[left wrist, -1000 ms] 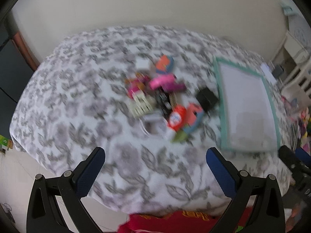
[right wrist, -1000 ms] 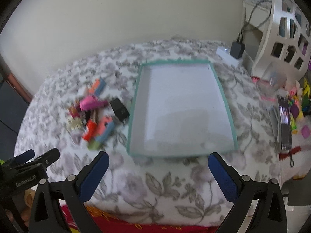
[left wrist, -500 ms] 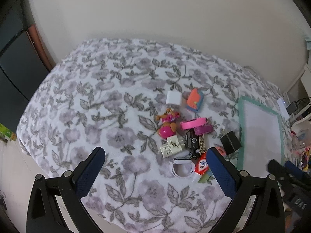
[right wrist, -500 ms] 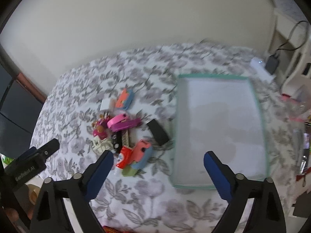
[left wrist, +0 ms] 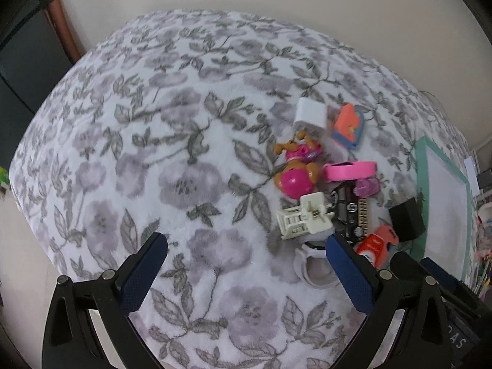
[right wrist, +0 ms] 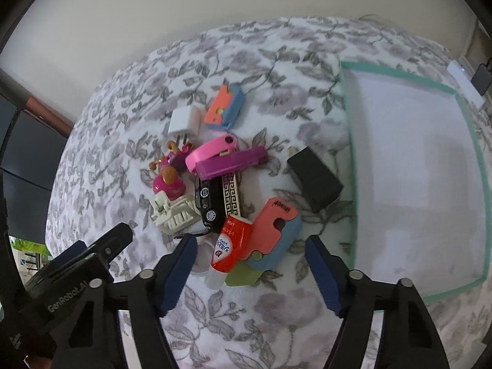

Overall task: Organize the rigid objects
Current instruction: 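Move both grippers toward the pile of small objects, then grasp the red-and-white glue bottle with the right gripper while the left grasps the white watch band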

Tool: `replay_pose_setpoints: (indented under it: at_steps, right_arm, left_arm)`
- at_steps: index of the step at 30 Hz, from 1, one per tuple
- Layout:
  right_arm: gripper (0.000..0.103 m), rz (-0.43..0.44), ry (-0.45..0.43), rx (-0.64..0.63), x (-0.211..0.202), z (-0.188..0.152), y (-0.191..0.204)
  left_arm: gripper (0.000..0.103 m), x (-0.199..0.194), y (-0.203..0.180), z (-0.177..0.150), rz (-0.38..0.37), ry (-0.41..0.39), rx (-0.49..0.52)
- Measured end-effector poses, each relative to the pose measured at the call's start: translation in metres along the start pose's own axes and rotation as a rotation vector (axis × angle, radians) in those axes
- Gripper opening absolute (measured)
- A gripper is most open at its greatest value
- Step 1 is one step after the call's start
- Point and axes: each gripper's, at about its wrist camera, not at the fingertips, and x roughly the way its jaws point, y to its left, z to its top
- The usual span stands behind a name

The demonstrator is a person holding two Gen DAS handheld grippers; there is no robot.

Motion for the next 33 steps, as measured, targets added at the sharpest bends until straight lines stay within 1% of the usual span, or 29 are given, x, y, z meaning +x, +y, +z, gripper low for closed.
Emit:
replay_pose_setpoints:
  at_steps: [6, 8, 9, 15, 17, 18, 21, 22, 33]
  right_arm:
    - [0.061, 0.026, 0.023, 0.007, 0.019, -0.005, 0.002]
    - [0.054, 0.036, 0.032, 0.016, 0.025, -0.008, 0.001]
    - [0.053, 0.041, 0.035, 0.017, 0.027, -0.008, 0.001]
    - [0.041, 0.065, 0.01, -0.012, 0.027, -0.009, 0.007]
    - [0.036, 0.082, 0.011, -0.016, 0.028, -0.01, 0.009]
    - [0.035, 0.088, 0.013, -0.018, 0.029, -0.011, 0.01]
    - [0.031, 0.086, 0.014, -0.026, 0.03, -0.012, 0.01]
    - [0.028, 0.085, 0.015, -0.026, 0.031, -0.012, 0.01]
    - [0.027, 0.137, 0.027, 0.019, 0.027, -0.013, -0.005]
  left_arm:
    - [0.102, 0.015, 0.007, -0.004, -0.001, 0.015, -0.036]
    - [0.102, 0.015, 0.007, -0.005, -0.004, 0.016, -0.038]
    - [0.102, 0.017, 0.007, -0.006, -0.005, 0.017, -0.038]
    - [0.102, 0.021, 0.006, -0.008, -0.017, 0.02, -0.052]
    - [0.102, 0.021, 0.006, -0.008, -0.017, 0.019, -0.059]
    - [0.102, 0.022, 0.006, -0.009, -0.017, 0.021, -0.062]
    - [0.102, 0.023, 0.007, -0.01, -0.02, 0.025, -0.071]
    - [0.102, 0.024, 0.006, -0.011, -0.028, 0.029, -0.071]
    - [0.102, 0.023, -0.001, -0.015, -0.035, 0.033, -0.058]
